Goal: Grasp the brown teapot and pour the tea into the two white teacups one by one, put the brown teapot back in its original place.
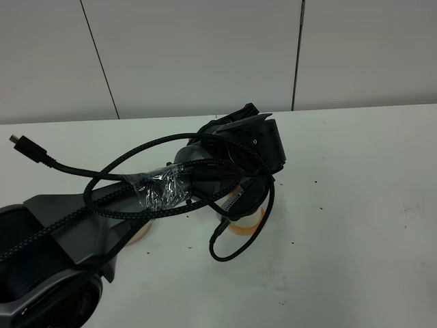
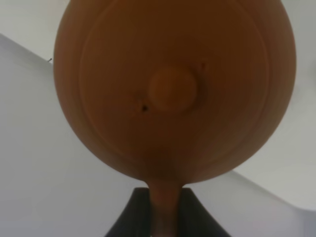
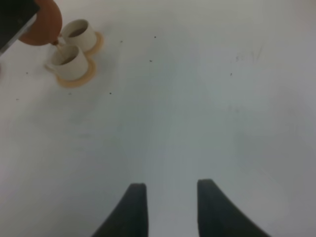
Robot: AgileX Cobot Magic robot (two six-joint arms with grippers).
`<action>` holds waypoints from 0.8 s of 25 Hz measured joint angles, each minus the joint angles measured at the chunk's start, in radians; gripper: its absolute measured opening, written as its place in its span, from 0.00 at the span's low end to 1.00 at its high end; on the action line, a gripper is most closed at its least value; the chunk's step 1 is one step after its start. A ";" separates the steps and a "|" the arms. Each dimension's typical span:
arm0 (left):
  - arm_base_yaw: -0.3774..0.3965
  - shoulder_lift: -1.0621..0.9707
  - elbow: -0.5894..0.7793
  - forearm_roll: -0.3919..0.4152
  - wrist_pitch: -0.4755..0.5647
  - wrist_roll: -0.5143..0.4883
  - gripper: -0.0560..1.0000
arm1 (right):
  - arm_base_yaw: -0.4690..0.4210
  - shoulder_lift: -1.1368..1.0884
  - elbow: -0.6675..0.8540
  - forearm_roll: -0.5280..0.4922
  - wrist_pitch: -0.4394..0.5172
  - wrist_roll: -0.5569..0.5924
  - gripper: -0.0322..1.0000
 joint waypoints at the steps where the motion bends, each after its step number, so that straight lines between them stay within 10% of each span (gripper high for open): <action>1: 0.000 0.000 0.000 0.007 0.001 -0.001 0.22 | 0.000 0.000 0.000 0.000 0.000 0.000 0.26; 20: -0.010 0.000 0.000 0.031 0.001 0.010 0.22 | 0.000 0.000 0.000 0.000 0.000 0.000 0.26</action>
